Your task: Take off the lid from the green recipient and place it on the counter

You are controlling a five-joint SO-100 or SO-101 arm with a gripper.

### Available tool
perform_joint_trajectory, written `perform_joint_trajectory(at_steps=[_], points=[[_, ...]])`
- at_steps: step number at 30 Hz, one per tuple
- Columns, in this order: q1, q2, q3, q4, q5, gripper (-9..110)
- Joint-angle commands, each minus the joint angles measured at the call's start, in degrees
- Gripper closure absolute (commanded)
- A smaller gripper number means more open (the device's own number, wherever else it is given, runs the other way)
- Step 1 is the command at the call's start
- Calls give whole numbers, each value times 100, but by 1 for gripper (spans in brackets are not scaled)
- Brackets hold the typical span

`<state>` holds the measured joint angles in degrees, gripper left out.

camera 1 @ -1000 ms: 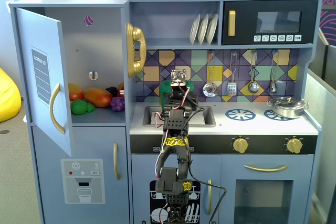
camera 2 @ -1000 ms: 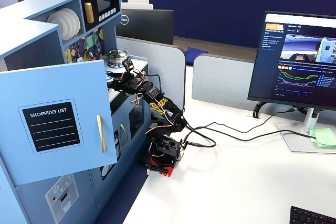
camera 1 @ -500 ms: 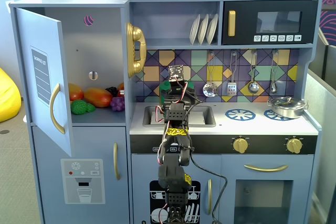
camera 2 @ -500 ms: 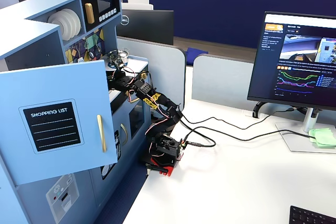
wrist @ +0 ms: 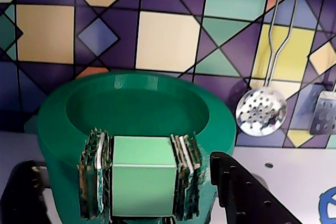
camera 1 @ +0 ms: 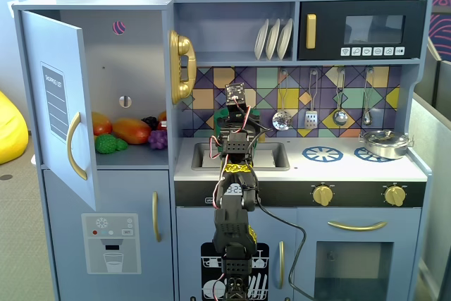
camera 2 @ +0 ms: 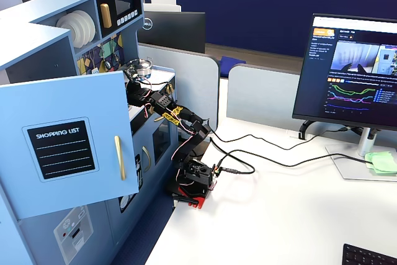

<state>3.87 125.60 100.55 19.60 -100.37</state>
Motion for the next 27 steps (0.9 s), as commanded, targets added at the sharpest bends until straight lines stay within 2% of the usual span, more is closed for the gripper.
perform_joint_trajectory(at_steps=[1, 9, 21, 27], points=[[-114, -26, -431, -132, -70, 72], [-334, -88, -466, 53, -88, 101], [-308, -114, -1160, 35, -202, 101], [554, -18, -1450, 114, -229, 101]])
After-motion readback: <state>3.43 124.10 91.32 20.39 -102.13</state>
